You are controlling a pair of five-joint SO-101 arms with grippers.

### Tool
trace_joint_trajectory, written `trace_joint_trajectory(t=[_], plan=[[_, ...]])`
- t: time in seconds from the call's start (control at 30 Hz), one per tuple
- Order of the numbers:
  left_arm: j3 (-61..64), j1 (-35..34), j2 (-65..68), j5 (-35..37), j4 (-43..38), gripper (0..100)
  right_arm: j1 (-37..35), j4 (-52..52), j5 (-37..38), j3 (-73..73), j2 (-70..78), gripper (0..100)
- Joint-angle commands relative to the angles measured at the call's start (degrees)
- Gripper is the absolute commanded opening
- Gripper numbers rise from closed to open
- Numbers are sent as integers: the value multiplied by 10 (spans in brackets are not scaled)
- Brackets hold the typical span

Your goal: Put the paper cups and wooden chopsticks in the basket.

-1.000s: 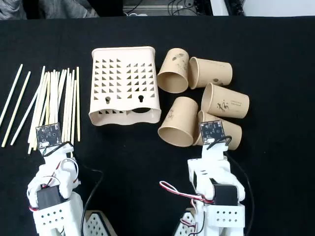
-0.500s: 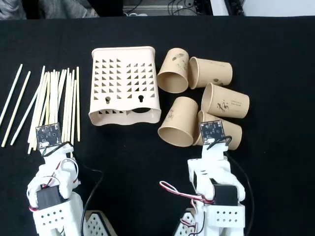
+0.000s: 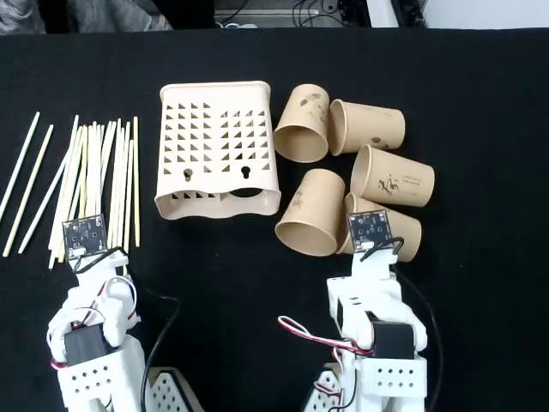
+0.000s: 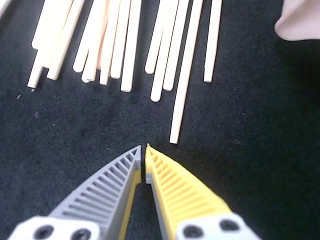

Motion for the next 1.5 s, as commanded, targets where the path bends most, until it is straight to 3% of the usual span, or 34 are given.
trace_joint_trajectory(t=[0.0,1.27,1.37,1.47], plan=[[10,3,-4,0,1,30,-6,3,-5,-5,-43,11],[10,8,-4,-2,-2,33,-8,2,-5,-5,-44,11],[8,51,-5,2,-38,30,-8,2,-5,-5,-44,11],[-11,90,-5,2,-139,30,-4,2,-4,-5,-43,11]])
